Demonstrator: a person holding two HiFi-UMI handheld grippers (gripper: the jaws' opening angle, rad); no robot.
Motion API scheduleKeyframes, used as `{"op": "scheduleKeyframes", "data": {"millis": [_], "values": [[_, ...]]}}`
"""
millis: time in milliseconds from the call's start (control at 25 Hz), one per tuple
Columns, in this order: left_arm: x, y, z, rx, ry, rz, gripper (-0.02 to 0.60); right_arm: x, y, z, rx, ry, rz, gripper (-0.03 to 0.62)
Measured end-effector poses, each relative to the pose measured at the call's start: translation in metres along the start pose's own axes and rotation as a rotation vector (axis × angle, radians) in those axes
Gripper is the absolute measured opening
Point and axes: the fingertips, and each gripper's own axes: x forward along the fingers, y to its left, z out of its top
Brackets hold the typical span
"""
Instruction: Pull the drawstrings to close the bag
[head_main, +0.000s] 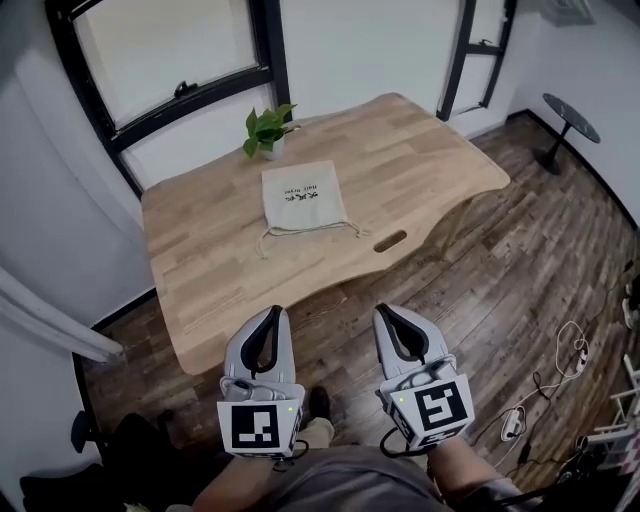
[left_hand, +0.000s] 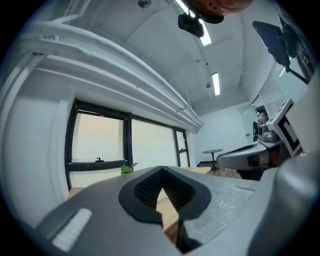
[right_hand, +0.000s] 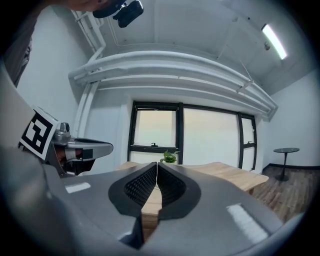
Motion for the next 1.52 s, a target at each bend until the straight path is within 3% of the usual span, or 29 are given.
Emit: {"op": "scheduleKeyframes", "data": {"millis": [480,1000,1520], "values": [[0.080,0.080,-0.010,-0.007,-0.008,-0.011,0.002,0.111,-0.019,0.014,-0.016,0.013,-0.029,0.032],[0.121,0.090,-0.027,-0.028,0.017,-0.047,0.002,0.140,-0.043,0.017,-0.035,0.014,-0.072,0.032],[0.209,0.110,-0.056,0.002,0.095,-0.005,0.002,0.214,-0.116,-0.022,0.037,0.099,-0.038,0.037]]}}
